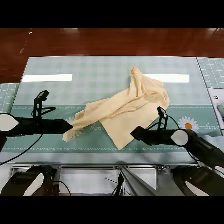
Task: Fold the shirts.
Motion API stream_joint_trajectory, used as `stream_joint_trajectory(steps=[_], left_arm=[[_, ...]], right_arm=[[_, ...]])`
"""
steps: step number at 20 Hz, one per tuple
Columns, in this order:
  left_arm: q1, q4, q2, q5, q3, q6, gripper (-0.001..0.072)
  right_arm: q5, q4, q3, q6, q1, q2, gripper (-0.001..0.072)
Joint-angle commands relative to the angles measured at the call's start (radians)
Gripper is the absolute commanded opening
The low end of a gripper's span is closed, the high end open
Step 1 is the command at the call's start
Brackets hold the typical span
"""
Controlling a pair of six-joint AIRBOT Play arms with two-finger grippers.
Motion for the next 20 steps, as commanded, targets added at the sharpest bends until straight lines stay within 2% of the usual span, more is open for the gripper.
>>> stream_joint_trajectory(steps=[1, 3, 5, 7, 8, 10, 12, 14, 17, 18, 20], left_arm=[[0.0, 0.0, 0.0, -0.01, 0.003, 0.008, 0.002], [0.0, 0.0, 0.0, -0.011, 0.003, 0.007, 0.0021], [0.0, -0.007, 0.0, -0.007, 0.008, 0.008, 0.0021], [0.0, -0.046, 0.0, 0.005, 0.026, 0.029, 0.0021], [0.0, -0.069, 0.0, 0.013, 0.044, 0.033, 0.002], [0.0, -0.113, 0.002, 0.025, 0.121, 0.043, 0.002], [0.011, -0.188, 0.012, 0.049, 0.254, 0.08, 0.002], [0.067, -0.325, 0.024, 0.114, 0.429, 0.085, 0.002], [0.217, -0.584, 0.029, 0.312, 0.708, 0.085, 0.0021], [0.263, -0.661, 0.029, 0.381, 0.78, 0.085, 0.0021], [0.328, -0.757, 0.032, 0.467, 0.905, 0.085, 0.0021]], right_arm=[[-0.187, 0.075, -0.012, 0.109, 0.139, -0.093, 0.0542], [-0.306, 0.151, -0.012, 0.109, 0.201, -0.135, 0.0522], [-0.447, 0.235, -0.008, 0.109, 0.251, -0.163, 0.0306], [-0.492, 0.243, 0.021, 0.098, 0.253, -0.165, 0.0042], [-0.488, 0.243, 0.047, 0.057, 0.243, -0.149, 0.0025], [-0.439, 0.224, 0.126, -0.103, 0.207, -0.054, 0.0024], [-0.33, 0.143, 0.231, -0.18, 0.136, 0.079, 0.0024], [-0.206, 0.046, 0.369, -0.171, 0.026, 0.241, 0.0024], [-0.031, -0.057, 0.589, -0.106, -0.173, 0.431, 0.0024], [0.065, -0.097, 0.664, -0.061, -0.253, 0.469, 0.0024], [0.293, -0.161, 0.822, -0.038, -0.41, 0.512, 0.0024]])
